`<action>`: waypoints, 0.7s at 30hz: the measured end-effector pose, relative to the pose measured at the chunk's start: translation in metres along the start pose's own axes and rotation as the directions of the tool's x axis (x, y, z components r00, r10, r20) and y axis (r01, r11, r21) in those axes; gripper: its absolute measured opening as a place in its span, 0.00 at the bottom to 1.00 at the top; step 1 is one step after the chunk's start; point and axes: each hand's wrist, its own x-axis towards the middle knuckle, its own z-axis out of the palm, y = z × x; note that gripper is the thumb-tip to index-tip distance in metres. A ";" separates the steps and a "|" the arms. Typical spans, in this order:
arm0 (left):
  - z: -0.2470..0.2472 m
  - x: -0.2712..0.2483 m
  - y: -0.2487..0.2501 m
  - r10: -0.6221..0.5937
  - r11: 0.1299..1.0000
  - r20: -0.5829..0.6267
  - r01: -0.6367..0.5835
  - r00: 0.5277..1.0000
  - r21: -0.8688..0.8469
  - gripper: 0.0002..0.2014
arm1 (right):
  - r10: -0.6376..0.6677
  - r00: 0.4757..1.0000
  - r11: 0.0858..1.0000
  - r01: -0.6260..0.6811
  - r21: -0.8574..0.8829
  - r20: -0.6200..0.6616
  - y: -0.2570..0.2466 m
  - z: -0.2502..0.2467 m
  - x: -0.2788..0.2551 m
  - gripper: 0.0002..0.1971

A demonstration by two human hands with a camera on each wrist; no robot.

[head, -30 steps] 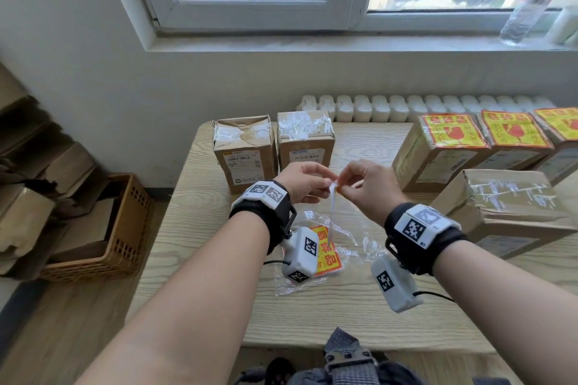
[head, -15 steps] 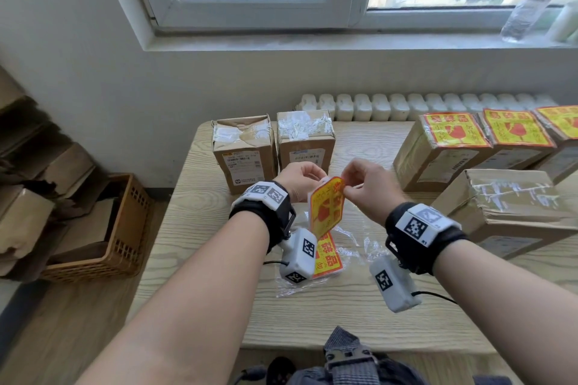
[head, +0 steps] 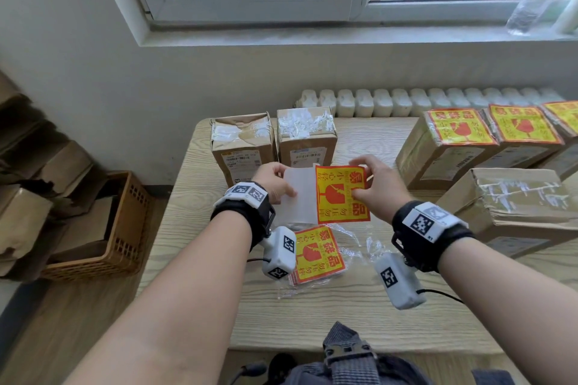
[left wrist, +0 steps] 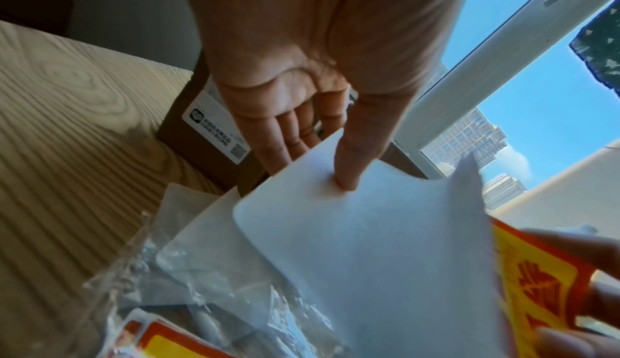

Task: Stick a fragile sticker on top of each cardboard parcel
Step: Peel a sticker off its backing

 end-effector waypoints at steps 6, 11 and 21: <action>-0.014 0.013 -0.012 -0.149 0.984 -0.120 0.159 0.981 0.079 0.26 | 0.046 0.999 0.999 -0.046 -0.009 -0.004 0.004 0.001 0.009 0.27; -0.021 0.021 -0.022 -0.218 0.959 -0.217 0.250 0.952 0.135 0.27 | 0.060 0.998 0.998 -0.060 -0.013 -0.001 0.006 0.001 0.013 0.29; -0.012 0.023 -0.016 -0.162 0.971 -0.241 0.198 0.957 0.134 0.22 | 0.056 0.998 0.998 -0.056 -0.010 0.021 0.003 0.003 0.016 0.30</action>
